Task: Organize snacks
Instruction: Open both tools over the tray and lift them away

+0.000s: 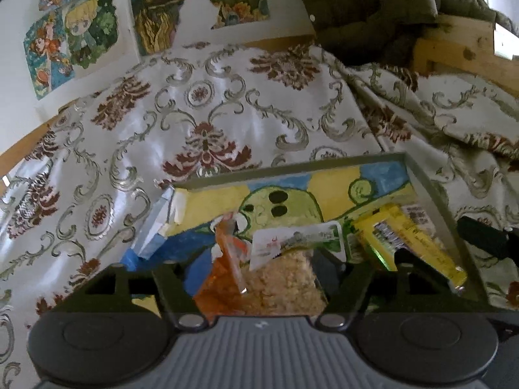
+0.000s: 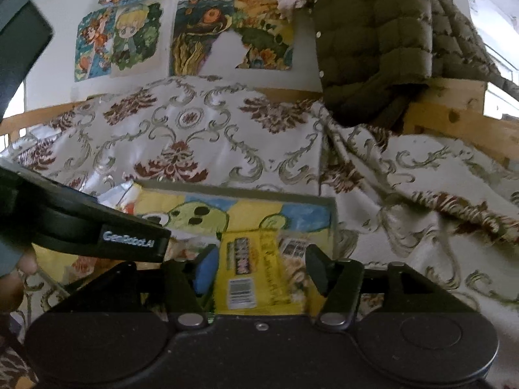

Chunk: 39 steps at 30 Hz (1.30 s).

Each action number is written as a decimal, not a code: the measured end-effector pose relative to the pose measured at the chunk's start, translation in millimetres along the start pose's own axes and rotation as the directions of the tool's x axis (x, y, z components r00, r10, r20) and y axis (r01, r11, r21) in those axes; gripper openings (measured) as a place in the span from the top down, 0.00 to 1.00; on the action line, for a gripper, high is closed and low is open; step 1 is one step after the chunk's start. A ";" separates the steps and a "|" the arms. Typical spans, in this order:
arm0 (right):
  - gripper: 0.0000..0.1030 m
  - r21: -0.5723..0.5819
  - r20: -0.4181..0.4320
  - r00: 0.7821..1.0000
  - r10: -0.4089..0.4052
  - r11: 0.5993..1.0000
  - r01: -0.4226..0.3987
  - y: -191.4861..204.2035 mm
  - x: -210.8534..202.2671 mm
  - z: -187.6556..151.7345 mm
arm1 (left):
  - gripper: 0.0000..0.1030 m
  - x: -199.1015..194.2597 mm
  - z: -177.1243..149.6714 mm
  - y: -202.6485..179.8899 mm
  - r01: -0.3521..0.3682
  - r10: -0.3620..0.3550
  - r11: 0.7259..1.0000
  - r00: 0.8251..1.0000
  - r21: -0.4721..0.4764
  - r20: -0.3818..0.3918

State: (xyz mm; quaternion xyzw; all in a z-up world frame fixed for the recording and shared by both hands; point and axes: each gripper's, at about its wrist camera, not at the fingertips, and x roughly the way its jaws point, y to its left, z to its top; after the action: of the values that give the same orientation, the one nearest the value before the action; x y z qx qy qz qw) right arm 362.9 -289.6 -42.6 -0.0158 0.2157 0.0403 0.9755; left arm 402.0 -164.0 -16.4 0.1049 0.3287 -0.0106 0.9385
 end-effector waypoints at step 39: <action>0.01 0.083 0.180 0.984 0.014 0.996 -0.030 13.6 -247.6 19.2 | 0.00 -275.2 -113.6 114.0 -0.007 0.064 0.962 0.977 -0.272 0.204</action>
State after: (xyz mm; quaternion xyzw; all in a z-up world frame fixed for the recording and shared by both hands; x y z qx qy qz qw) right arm 146.0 -292.9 79.1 0.0319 0.1286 0.0431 0.9902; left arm 126.6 -42.9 89.1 -0.0196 0.2239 0.0401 0.9736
